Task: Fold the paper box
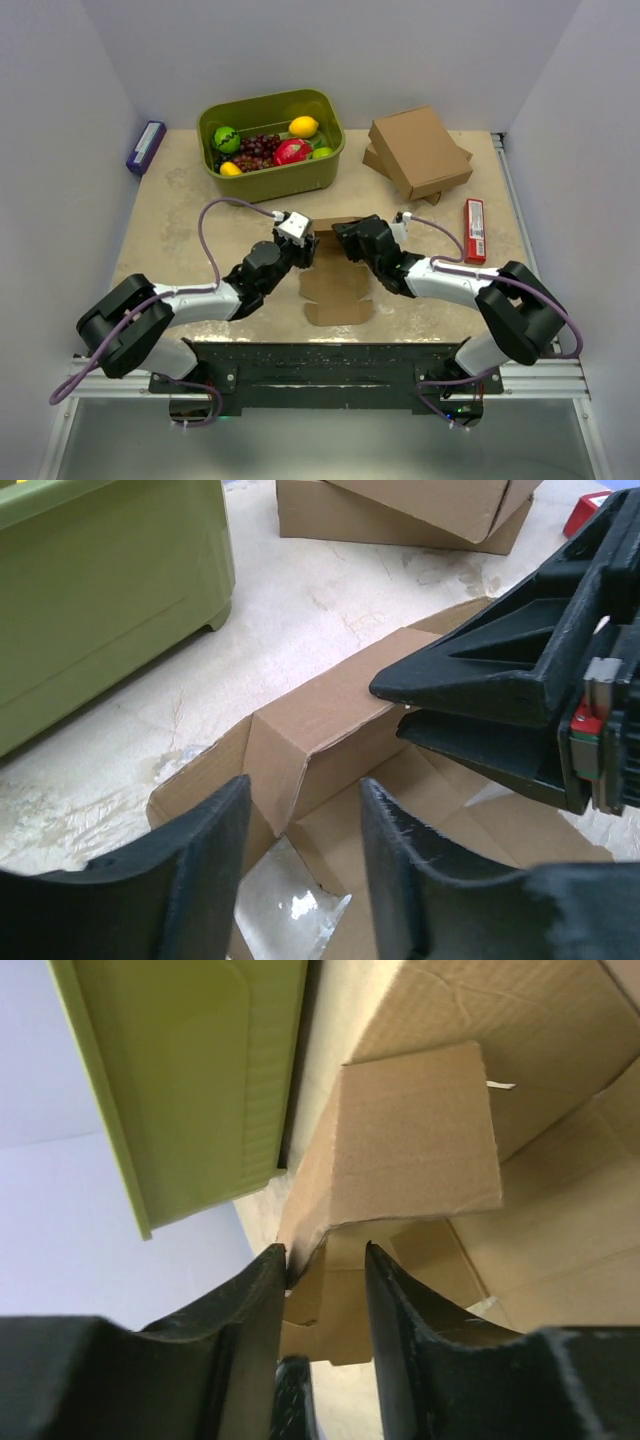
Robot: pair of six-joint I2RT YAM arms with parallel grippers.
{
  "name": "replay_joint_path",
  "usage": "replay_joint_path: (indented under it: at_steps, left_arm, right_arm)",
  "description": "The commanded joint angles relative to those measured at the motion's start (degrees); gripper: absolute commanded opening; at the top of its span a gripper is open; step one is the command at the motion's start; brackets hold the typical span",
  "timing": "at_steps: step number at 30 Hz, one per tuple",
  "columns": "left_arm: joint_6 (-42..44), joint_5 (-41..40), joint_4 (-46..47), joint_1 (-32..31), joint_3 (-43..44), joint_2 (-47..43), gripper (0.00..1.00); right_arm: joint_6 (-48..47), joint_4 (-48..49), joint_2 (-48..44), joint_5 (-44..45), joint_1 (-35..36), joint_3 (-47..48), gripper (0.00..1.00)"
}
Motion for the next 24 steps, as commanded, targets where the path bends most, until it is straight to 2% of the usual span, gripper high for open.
replay_joint_path:
  at_steps: [1,3,7,13,19,23,24]
  left_arm:
    - [0.0,1.4,1.9,-0.3,-1.6,-4.8,0.57]
    - [-0.6,2.5,1.0,-0.4,-2.0,-7.0,0.63]
    - [-2.2,3.4,-1.7,-0.3,-3.4,-12.5,0.67]
    - [-6.8,-4.6,-9.3,0.7,-4.3,-20.6,0.69]
    - [-15.5,-2.6,-11.8,11.6,-7.8,-22.9,0.71]
    - [-15.2,-6.1,-8.3,13.9,-11.6,-23.0,0.71]
    - [-15.3,-6.0,-8.0,14.3,-11.9,-22.7,0.72]
  right_arm:
    - [1.0,1.5,1.0,2.9,0.2,-0.8,0.38]
    - [1.0,1.7,1.4,2.9,0.3,-0.9,0.36]
    - [1.3,2.5,2.1,3.1,0.3,-1.2,0.34]
    - [1.4,3.0,2.0,3.6,0.2,-1.9,0.31]
    - [1.4,3.5,1.4,4.3,0.2,-2.3,0.26]
    - [1.1,3.7,0.9,4.3,0.2,-2.4,0.19]
    - [0.9,3.6,0.8,4.3,0.3,-2.4,0.14]
